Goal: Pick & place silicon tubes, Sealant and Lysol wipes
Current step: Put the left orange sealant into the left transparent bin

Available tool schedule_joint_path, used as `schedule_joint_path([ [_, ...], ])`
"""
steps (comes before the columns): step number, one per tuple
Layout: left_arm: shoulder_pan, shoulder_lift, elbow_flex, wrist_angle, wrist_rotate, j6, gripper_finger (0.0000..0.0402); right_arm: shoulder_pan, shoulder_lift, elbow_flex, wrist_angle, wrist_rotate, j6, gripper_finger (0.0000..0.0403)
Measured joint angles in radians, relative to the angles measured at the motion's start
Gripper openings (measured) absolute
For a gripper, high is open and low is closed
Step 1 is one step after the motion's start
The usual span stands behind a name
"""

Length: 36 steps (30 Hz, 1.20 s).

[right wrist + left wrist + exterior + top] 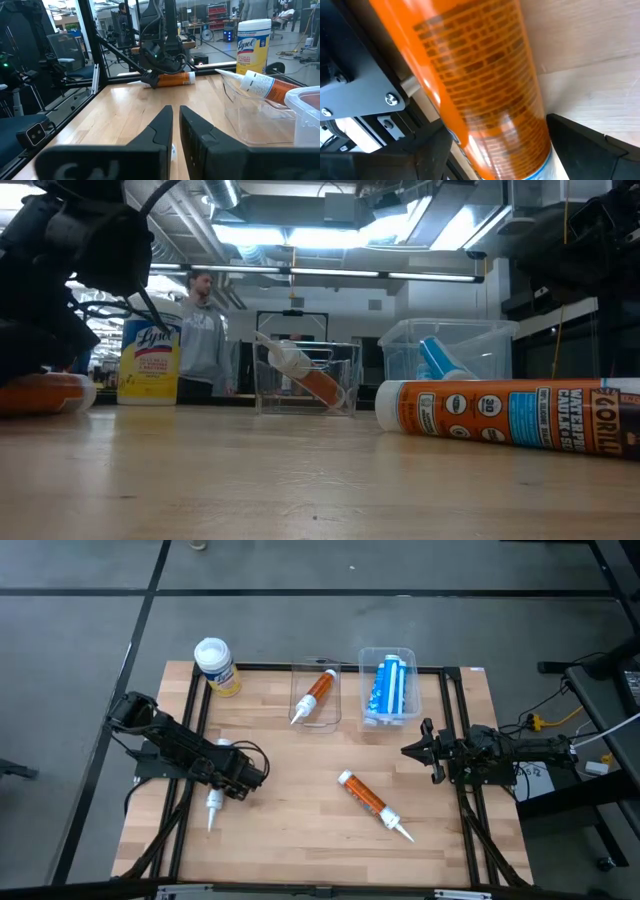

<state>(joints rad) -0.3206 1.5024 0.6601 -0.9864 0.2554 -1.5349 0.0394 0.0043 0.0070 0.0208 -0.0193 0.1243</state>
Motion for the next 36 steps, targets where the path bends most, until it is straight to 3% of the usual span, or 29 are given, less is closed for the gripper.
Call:
schedule_joint_path([
  [16, 0.002, -0.048, -0.002, 0.100, -0.030, -0.029, 0.0309, 0.000, 0.000, 0.000, 0.000, 0.000, 0.001, 0.0035],
  [27, 0.002, -0.064, -0.001, 0.077, -0.028, -0.042, 0.0207, 0.000, 0.000, 0.000, 0.000, 0.000, 0.001, 0.0035],
  [36, 0.002, -0.064, 0.043, 0.035, -0.006, -0.033, 0.0214, 0.000, 0.000, 0.000, 0.000, 0.000, 0.001, 0.0035],
])
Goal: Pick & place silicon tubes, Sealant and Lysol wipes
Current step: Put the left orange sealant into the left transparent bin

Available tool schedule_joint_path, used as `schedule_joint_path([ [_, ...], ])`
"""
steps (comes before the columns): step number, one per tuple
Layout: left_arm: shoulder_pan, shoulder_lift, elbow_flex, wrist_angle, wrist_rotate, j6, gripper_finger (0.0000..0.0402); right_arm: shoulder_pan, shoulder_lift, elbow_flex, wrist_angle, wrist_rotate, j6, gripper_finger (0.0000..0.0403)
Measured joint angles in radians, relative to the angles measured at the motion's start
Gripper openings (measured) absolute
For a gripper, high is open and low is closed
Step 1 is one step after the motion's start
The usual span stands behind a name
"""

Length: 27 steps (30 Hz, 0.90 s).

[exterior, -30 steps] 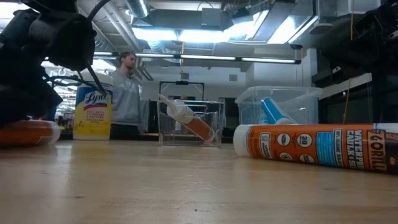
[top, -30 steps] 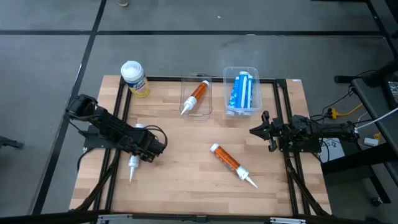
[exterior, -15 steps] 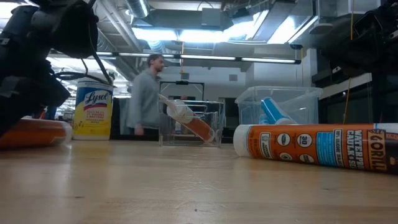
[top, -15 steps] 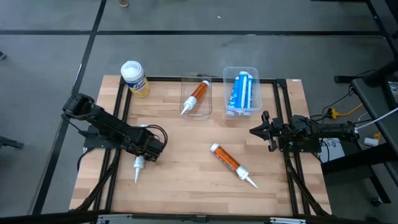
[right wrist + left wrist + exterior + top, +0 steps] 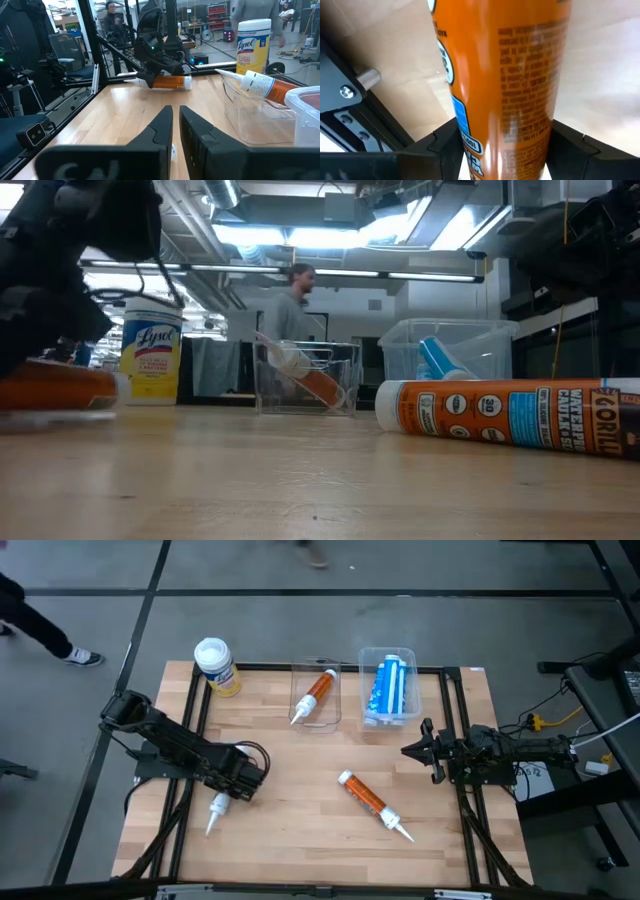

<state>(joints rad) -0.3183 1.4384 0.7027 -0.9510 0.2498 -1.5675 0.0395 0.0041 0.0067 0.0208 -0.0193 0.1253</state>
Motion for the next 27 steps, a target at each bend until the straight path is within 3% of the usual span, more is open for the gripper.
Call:
schedule_joint_path([
  [12, 0.037, -0.027, 0.265, -0.244, -0.125, 0.078, 0.0214, 0.000, 0.000, 0.000, 0.000, 0.000, -0.001, 0.0035],
  [21, 0.170, -0.086, 0.447, -0.249, -0.275, 0.174, 0.0213, 0.000, 0.000, 0.000, 0.000, 0.000, -0.001, 0.0035],
  [27, 0.303, -0.086, 0.496, -0.172, -0.284, 0.345, 0.0213, 0.000, 0.000, 0.000, 0.000, 0.000, -0.001, 0.0035],
])
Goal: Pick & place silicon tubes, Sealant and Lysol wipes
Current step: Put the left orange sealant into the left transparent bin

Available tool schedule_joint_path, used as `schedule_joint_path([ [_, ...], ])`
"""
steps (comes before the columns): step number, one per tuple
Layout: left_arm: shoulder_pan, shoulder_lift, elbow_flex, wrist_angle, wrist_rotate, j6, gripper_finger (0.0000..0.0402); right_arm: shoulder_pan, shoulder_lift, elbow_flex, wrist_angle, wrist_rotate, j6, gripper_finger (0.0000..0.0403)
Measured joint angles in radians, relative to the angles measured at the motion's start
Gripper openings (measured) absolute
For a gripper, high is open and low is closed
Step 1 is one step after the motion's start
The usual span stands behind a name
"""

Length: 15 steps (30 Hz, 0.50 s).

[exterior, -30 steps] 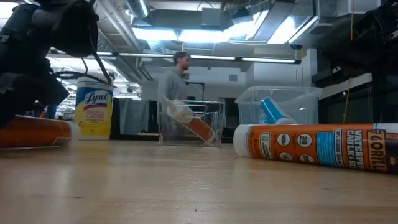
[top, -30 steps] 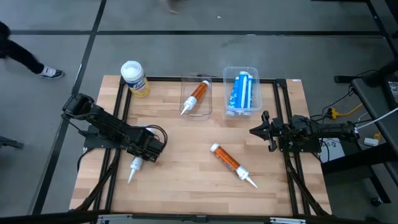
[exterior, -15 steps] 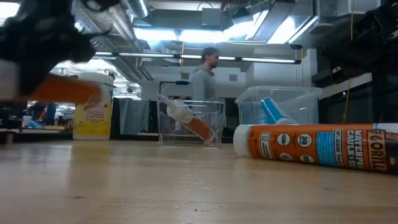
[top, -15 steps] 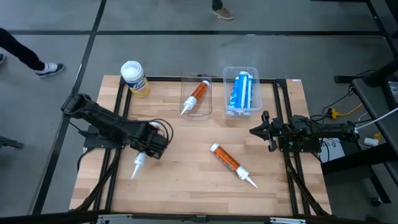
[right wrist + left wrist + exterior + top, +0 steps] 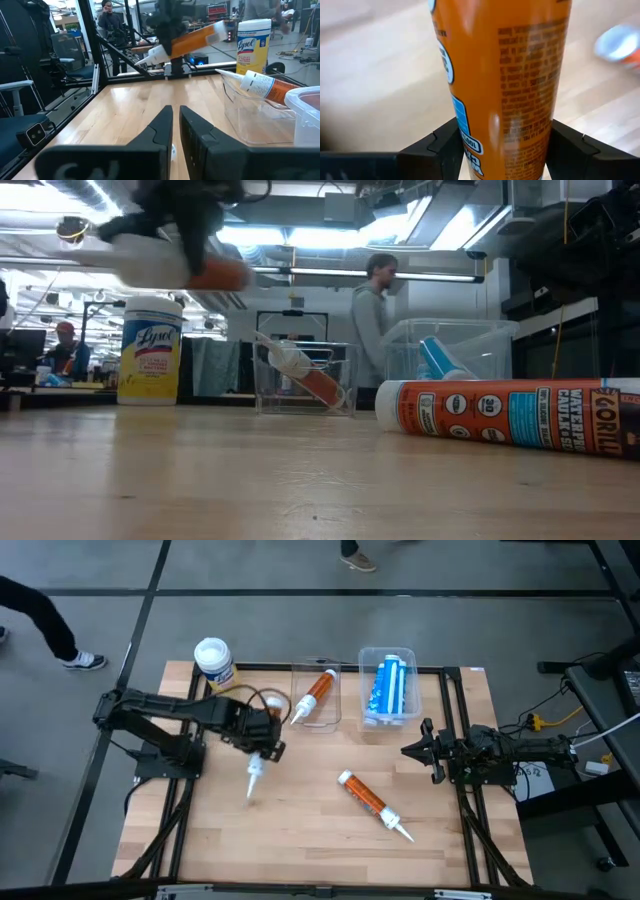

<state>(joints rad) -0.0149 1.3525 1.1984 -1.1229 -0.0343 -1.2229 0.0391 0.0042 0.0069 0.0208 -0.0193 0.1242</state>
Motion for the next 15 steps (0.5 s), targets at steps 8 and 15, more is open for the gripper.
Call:
schedule_joint_path([
  [8, 0.193, 0.000, 0.012, 0.177, 0.050, 0.179, 0.0213, 0.000, 0.000, 0.000, 0.000, 0.000, 0.001, 0.0035],
  [15, 0.365, 0.000, 0.013, 0.238, 0.146, 0.315, 0.0212, 0.000, 0.000, 0.000, 0.000, 0.000, 0.000, 0.0035],
])
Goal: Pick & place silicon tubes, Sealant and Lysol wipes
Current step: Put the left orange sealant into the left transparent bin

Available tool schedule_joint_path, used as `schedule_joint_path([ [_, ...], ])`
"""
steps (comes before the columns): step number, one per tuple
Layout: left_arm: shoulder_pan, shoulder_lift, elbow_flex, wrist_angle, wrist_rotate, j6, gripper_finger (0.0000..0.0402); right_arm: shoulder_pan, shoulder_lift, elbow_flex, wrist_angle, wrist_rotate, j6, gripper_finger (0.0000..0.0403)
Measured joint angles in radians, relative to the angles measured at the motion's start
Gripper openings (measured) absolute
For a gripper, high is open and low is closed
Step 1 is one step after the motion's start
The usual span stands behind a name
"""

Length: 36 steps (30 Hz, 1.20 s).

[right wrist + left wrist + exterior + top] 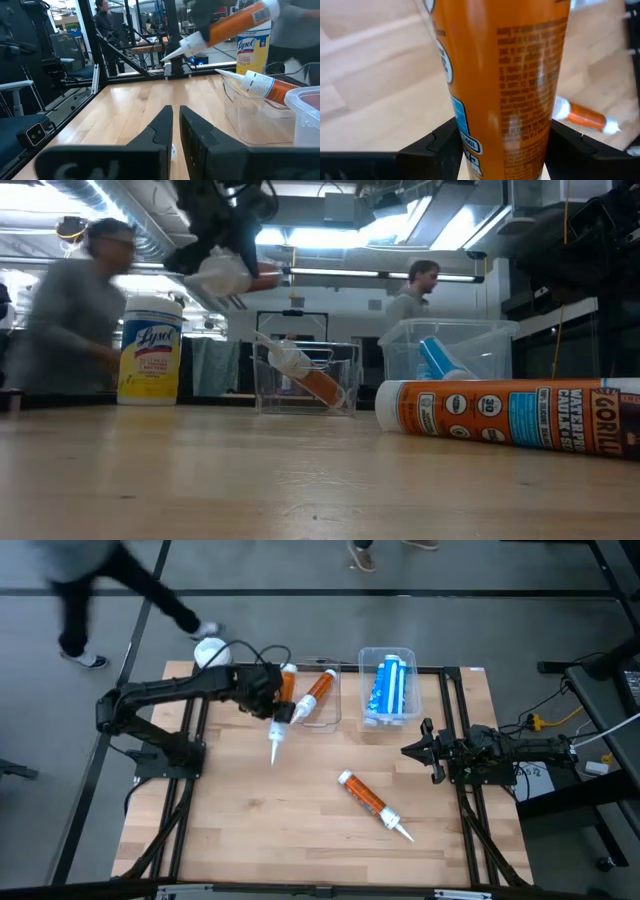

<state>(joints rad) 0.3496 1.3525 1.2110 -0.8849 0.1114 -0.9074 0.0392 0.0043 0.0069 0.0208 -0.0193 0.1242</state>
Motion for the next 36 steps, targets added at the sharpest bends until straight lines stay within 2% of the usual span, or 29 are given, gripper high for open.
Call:
schedule_joint_path([
  [4, 0.082, 0.000, 0.000, 0.005, 0.046, 0.047, 0.0212, 0.000, 0.000, 0.000, 0.000, 0.000, 0.000, 0.0035],
  [8, 0.119, 0.010, 0.000, 0.017, 0.095, 0.053, 0.0212, 0.000, 0.000, 0.000, 0.000, 0.000, 0.001, 0.0035],
  [13, 0.112, 0.040, 0.000, 0.092, 0.163, 0.043, 0.0212, 0.000, 0.000, 0.000, 0.000, 0.000, 0.001, 0.0035],
  [22, 0.106, 0.072, 0.000, 0.131, 0.191, 0.028, 0.0212, 0.000, 0.000, 0.000, 0.000, 0.000, 0.001, 0.0035],
  [26, 0.085, 0.071, 0.000, 0.201, 0.207, 0.004, 0.0212, 0.000, 0.000, 0.000, 0.000, 0.000, 0.001, 0.0035],
  [30, 0.034, 0.071, 0.000, 0.358, 0.237, -0.007, 0.0212, 0.000, 0.000, 0.000, 0.000, 0.000, 0.000, 0.0035],
  [36, -0.030, 0.071, 0.000, 0.699, 0.277, -0.032, 0.0212, 0.000, 0.000, 0.000, 0.000, 0.000, 0.001, 0.0035],
])
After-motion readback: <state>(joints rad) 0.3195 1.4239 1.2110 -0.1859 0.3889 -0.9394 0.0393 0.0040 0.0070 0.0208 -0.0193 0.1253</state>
